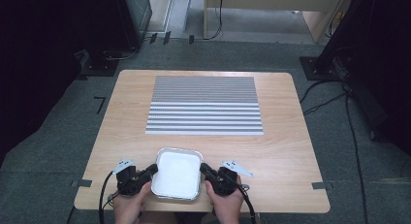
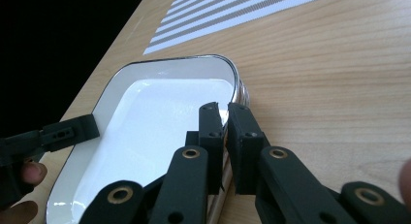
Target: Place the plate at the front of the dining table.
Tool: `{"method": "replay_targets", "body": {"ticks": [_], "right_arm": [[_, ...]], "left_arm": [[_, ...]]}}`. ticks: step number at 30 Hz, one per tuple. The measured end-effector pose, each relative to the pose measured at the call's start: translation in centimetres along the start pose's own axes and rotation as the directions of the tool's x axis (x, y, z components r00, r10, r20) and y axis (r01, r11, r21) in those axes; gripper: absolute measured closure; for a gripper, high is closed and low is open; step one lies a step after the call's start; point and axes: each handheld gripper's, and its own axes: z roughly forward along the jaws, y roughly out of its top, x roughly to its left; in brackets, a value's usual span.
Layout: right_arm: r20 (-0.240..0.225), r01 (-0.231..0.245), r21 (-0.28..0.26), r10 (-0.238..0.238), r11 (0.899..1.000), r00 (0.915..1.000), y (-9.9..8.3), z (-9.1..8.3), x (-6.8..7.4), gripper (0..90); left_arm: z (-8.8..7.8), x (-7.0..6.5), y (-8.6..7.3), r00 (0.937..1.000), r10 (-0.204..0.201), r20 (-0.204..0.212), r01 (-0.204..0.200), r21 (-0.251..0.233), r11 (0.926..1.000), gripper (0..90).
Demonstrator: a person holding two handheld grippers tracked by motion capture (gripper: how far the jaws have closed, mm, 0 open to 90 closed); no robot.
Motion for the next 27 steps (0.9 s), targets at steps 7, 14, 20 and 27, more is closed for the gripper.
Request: {"method": "replay_targets", "body": {"ticks": [7, 14, 20, 27], "right_arm": [[0.003, -0.005, 0.003, 0.005, 1.000, 1.0000, 0.0, 0.2, 0.2, 85.2], [0.015, -0.009, -0.007, 0.009, 1.000, 0.9998, 0.4, 0.7, 0.4, 87.2], [0.036, 0.002, -0.025, -0.002, 1.000, 0.9994, 1.0, 0.7, 1.0, 88.8], [0.065, 0.024, -0.041, -0.021, 0.999, 0.9976, 1.4, 0.7, 1.7, 89.6]], "left_arm": [[0.0, -0.1, -0.4, 0.9993, -0.031, -0.019, 0.031, -0.032, 0.9990, 89.5], [-0.1, -0.1, -0.5, 0.9983, -0.048, -0.032, 0.046, -0.050, 0.9977, 89.5], [0.0, -0.3, -0.4, 0.9985, -0.035, -0.043, 0.033, -0.051, 0.9982, 90.0], [-0.4, -0.8, 0.1, 0.9979, 0.014, -0.064, -0.017, -0.058, 0.9982, 90.0]]}}
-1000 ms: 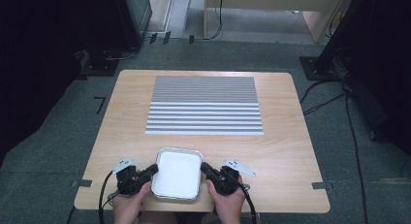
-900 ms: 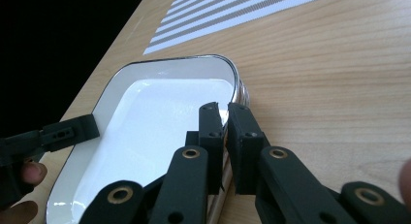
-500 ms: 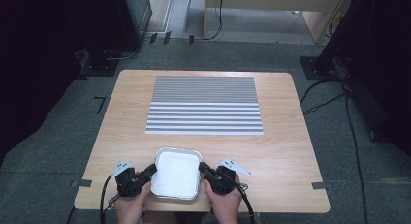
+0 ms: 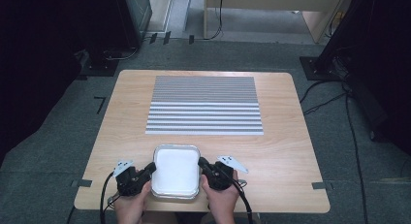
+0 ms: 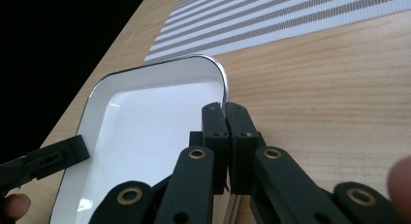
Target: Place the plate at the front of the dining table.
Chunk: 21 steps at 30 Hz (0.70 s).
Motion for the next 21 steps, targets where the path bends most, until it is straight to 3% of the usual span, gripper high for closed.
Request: {"method": "replay_targets", "body": {"ticks": [6, 14, 21], "right_arm": [[0.016, 0.031, -0.017, -0.031, 0.999, 0.9994, 0.9, 0.0, 0.7, 90.0], [0.024, 0.079, -0.036, -0.078, 0.996, 0.9967, 2.9, -0.1, 1.6, 90.0], [0.040, 0.083, -0.028, -0.082, 0.996, 0.9958, 4.4, 0.4, 1.2, 90.0]], "left_arm": [[-0.4, -0.5, 1.0, 0.9991, 0.042, -0.009, -0.042, -0.009, 0.9991, 90.0], [-0.4, -0.8, 3.1, 0.9993, 0.037, 0.012, -0.037, 0.004, 0.9993, 90.0], [0.6, -1.5, 4.6, 0.9985, 0.052, 0.014, -0.053, 0.031, 0.9981, 90.0]]}}
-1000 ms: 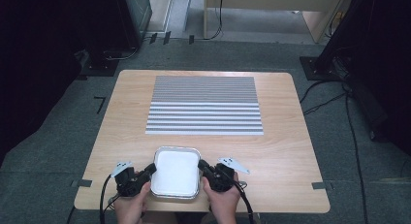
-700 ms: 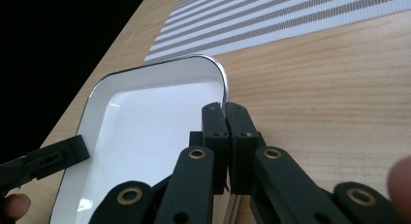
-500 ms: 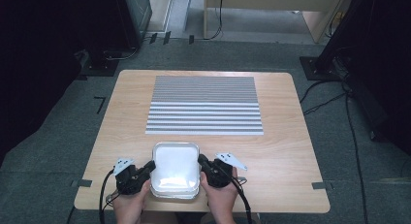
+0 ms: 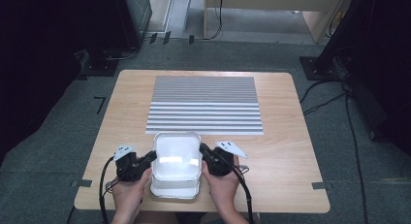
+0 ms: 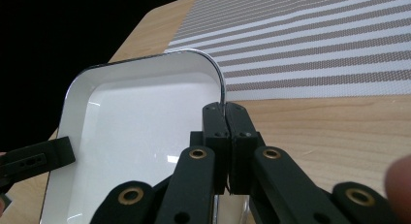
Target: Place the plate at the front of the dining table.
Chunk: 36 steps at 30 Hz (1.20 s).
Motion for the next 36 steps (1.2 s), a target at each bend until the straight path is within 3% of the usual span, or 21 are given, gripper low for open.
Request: {"method": "replay_targets", "body": {"ticks": [13, 22, 27, 36], "right_arm": [[0.035, -0.006, 0.008, 0.006, 1.000, 0.9994, 3.2, 0.7, -1.6, 90.0], [0.045, -0.022, -0.007, 0.023, 1.000, 0.9987, 5.4, 1.8, -3.0, 90.0], [0.052, -0.031, -0.004, 0.031, 1.000, 0.9982, 6.9, 2.8, -3.8, 90.0], [0.058, -0.050, -0.001, 0.050, 0.999, 0.9971, 8.2, 4.1, -4.7, 90.0]], "left_arm": [[3.0, -0.8, 3.2, 0.9990, -0.014, 0.043, 0.012, 0.059, 0.9982, 90.0], [5.7, -1.0, 5.2, 0.9967, -0.043, 0.068, 0.038, 0.081, 0.9960, 90.0], [7.3, -0.7, 6.3, 0.9928, -0.086, 0.083, 0.077, 0.108, 0.9912, 90.0], [9.0, -1.0, 7.7, 0.9955, -0.066, 0.068, 0.058, 0.116, 0.9915, 90.0]]}}
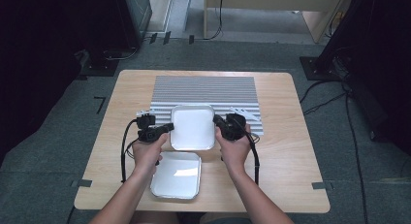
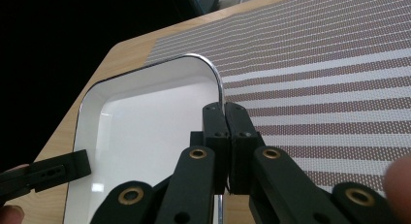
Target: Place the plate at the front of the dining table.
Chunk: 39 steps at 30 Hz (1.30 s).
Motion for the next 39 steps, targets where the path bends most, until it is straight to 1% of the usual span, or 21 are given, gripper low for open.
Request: {"method": "replay_targets", "body": {"ticks": [2, 3, 4, 5, 6, 9, 12, 13, 15, 17, 18, 20, 24, 25, 26, 27, 30, 31, 32, 35, 39], "right_arm": [[-0.002, -0.005, 0.003, 0.005, 1.000, 1.0000, 0.2, 0.4, -0.3, 90.0], [0.001, -0.012, 0.012, 0.012, 1.000, 0.9999, 0.4, 0.9, -0.6, 90.0], [0.001, -0.012, 0.012, 0.012, 1.000, 0.9999, 0.4, 0.9, -0.6, 90.0], [0.003, -0.011, 0.015, 0.011, 1.000, 0.9999, 0.6, 1.5, -0.8, 90.0], [0.003, -0.011, 0.015, 0.011, 1.000, 0.9999, 0.6, 1.5, -0.8, 90.0], [0.008, -0.016, 0.014, 0.016, 1.000, 0.9998, 1.1, 2.3, -1.1, 90.0], [0.009, -0.018, 0.019, 0.017, 1.000, 0.9998, 1.6, 3.1, -1.5, 90.0], [0.008, -0.021, 0.018, 0.020, 1.000, 0.9998, 1.9, 3.7, -1.7, 90.0], [0.009, -0.021, 0.021, 0.021, 1.000, 0.9997, 2.0, 3.9, -1.8, 90.0], [0.020, -0.027, 0.024, 0.026, 0.999, 0.9995, 2.5, 4.7, -2.2, 90.0], [0.020, -0.027, 0.024, 0.026, 0.999, 0.9995, 2.5, 4.7, -2.2, 90.0], [0.028, -0.034, 0.027, 0.033, 0.999, 0.9990, 3.0, 5.4, -2.6, 90.0], [0.034, -0.038, 0.033, 0.037, 0.999, 0.9987, 3.6, 6.1, -3.1, 90.0], [0.041, -0.038, 0.035, 0.037, 0.999, 0.9985, 3.9, 6.6, -3.4, 90.0], [0.041, -0.038, 0.035, 0.037, 0.999, 0.9985, 3.9, 6.6, -3.4, 90.0], [0.046, -0.040, 0.036, 0.038, 0.999, 0.9982, 4.1, 7.1, -3.7, 90.0], [0.050, -0.044, 0.039, 0.042, 0.998, 0.9979, 4.2, 7.6, -4.1, 90.0], [0.054, -0.050, 0.045, 0.048, 0.998, 0.9974, 4.3, 8.2, -4.6, 90.0], [0.054, -0.050, 0.045, 0.048, 0.998, 0.9974, 4.3, 8.2, -4.6, 90.0], [0.061, -0.057, 0.053, 0.054, 0.997, 0.9967, 4.2, 9.0, -5.2, 90.0], [0.083, -0.065, 0.061, 0.060, 0.996, 0.9948, 4.3, 10.1, -5.9, 90.0]], "left_arm": [[0.5, 0.2, 0.3, 1.0000, -0.002, -0.002, 0.002, 0.007, 1.0000, 90.0], [1.1, 0.4, 0.6, 1.0000, -0.006, -0.002, 0.006, 0.011, 0.9999, 90.0], [1.1, 0.4, 0.6, 1.0000, -0.006, -0.002, 0.006, 0.011, 0.9999, 90.0], [1.6, 0.5, 0.9, 1.0000, -0.008, -0.005, 0.008, 0.012, 0.9999, 90.0], [1.6, 0.5, 0.9, 1.0000, -0.008, -0.005, 0.008, 0.012, 0.9999, 90.0], [2.3, 0.7, 1.5, 0.9999, -0.014, -0.007, 0.014, 0.013, 0.9998, 90.0], [3.1, 0.9, 2.3, 0.9999, -0.008, -0.013, 0.009, 0.023, 0.9997, 90.0], [3.6, 0.9, 2.7, 0.9998, -0.009, -0.018, 0.010, 0.028, 0.9996, 90.0], [3.9, 1.0, 2.9, 0.9998, -0.009, -0.019, 0.009, 0.029, 0.9995, 90.0], [4.7, 1.0, 3.6, 0.9997, -0.014, -0.021, 0.014, 0.034, 0.9993, 90.0], [4.7, 1.0, 3.6, 0.9997, -0.014, -0.021, 0.014, 0.034, 0.9993, 90.0], [5.6, 1.1, 4.2, 0.9996, -0.014, -0.024, 0.015, 0.037, 0.9992, 90.0], [6.5, 1.2, 4.8, 0.9995, -0.020, -0.025, 0.021, 0.049, 0.9986, 90.0], [7.1, 1.2, 5.1, 0.9993, -0.024, -0.027, 0.026, 0.053, 0.9982, 90.0], [7.1, 1.2, 5.1, 0.9993, -0.024, -0.027, 0.026, 0.053, 0.9982, 90.0], [7.4, 1.3, 5.3, 0.9993, -0.026, -0.027, 0.027, 0.058, 0.9980, 90.0], [8.4, 1.3, 5.6, 0.9990, -0.025, -0.036, 0.027, 0.068, 0.9973, 90.0], [9.0, 1.4, 5.8, 0.9988, -0.023, -0.044, 0.026, 0.076, 0.9967, 90.0], [9.0, 1.4, 5.8, 0.9988, -0.023, -0.044, 0.026, 0.076, 0.9967, 90.0], [9.8, 1.4, 5.9, 0.9981, -0.016, -0.060, 0.021, 0.086, 0.9961, 90.0], [10.9, 1.3, 6.3, 0.9967, -0.001, -0.081, 0.009, 0.093, 0.9956, 90.0]]}}
